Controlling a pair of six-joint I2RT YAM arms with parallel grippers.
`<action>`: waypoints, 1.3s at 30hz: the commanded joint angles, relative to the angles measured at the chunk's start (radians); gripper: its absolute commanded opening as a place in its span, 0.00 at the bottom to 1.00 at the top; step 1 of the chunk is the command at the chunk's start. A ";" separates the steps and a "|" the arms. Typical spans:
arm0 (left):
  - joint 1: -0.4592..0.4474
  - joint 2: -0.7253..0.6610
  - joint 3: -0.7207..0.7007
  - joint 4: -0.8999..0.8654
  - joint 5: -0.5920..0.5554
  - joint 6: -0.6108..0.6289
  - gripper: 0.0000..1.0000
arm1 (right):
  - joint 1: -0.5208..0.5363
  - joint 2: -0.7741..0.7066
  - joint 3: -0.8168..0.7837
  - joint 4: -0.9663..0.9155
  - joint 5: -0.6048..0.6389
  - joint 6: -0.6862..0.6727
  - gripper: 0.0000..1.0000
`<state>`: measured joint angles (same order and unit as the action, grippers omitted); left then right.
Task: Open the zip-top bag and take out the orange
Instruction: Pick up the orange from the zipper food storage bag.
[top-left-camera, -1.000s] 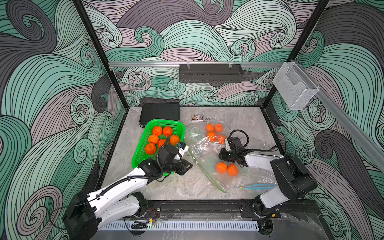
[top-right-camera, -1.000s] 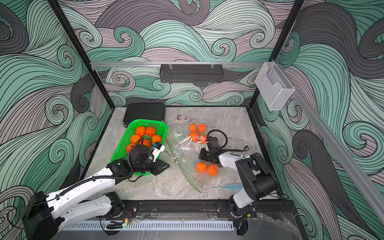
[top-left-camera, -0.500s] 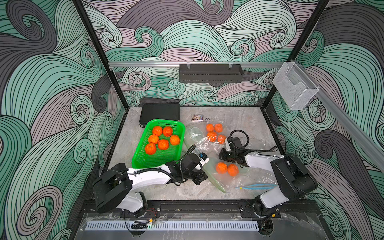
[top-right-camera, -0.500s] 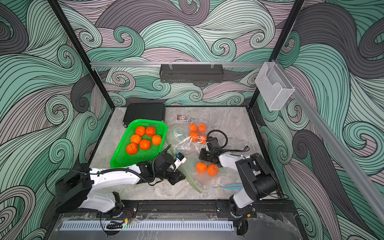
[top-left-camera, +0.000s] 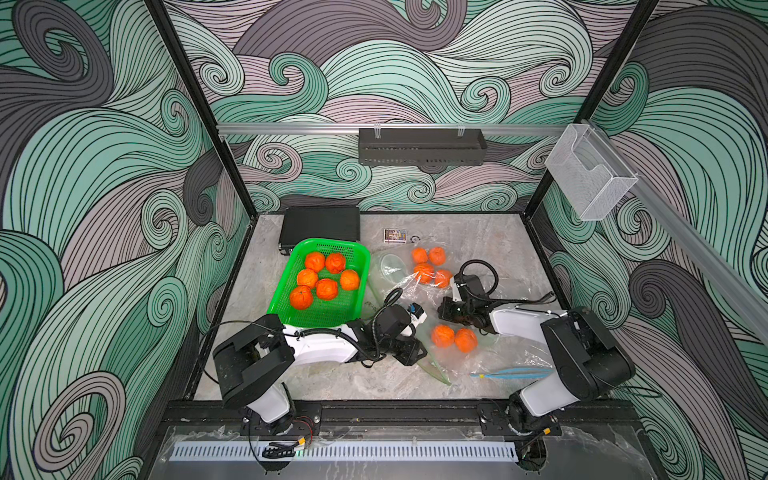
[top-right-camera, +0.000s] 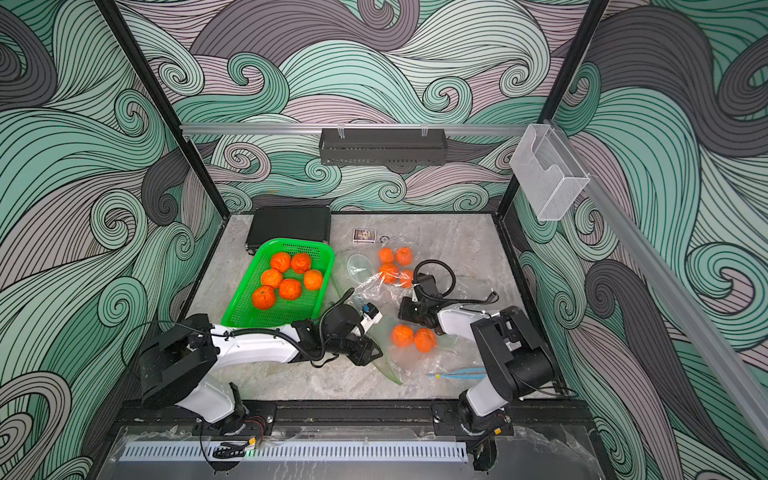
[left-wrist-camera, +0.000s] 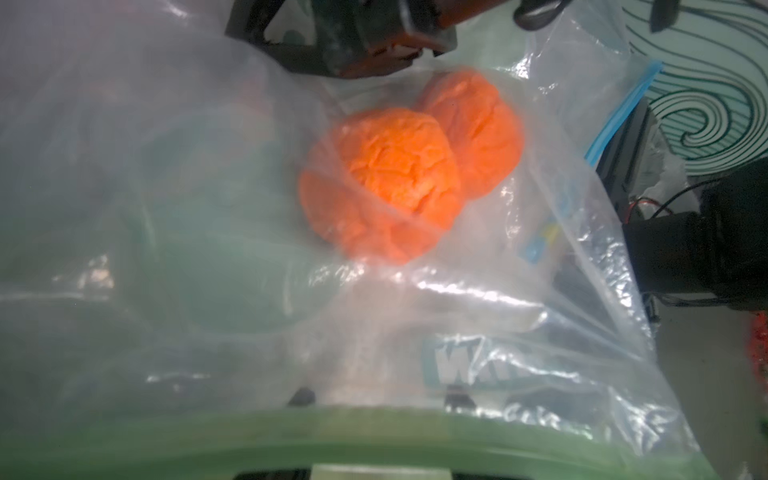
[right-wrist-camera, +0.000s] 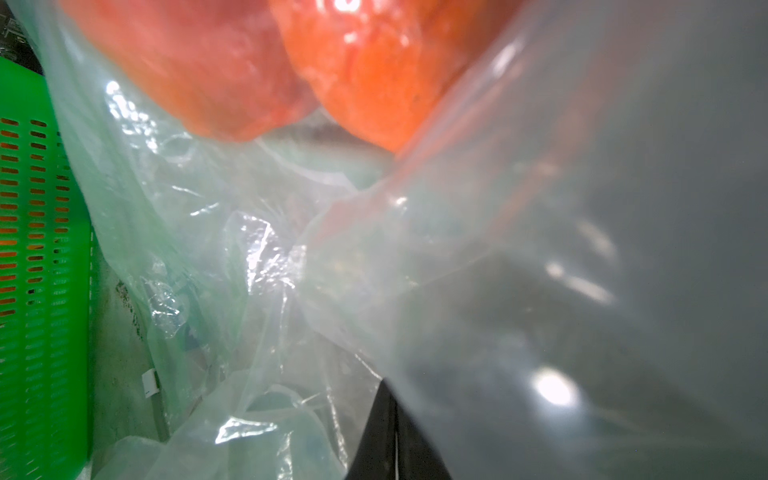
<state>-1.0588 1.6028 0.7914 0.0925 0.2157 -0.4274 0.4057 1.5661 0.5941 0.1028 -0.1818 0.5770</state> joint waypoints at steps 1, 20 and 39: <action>-0.022 0.041 0.097 -0.020 -0.049 0.054 0.61 | 0.001 0.052 -0.029 -0.096 0.033 0.000 0.08; -0.035 0.275 0.318 -0.114 -0.233 0.107 0.86 | 0.002 0.067 -0.024 -0.091 0.014 0.006 0.09; -0.036 0.090 0.171 -0.180 -0.160 0.102 0.37 | 0.002 0.058 -0.018 -0.102 0.017 0.006 0.09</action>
<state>-1.0893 1.7741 0.9909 -0.0353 0.0631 -0.3241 0.4057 1.5875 0.5987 0.1398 -0.1905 0.5793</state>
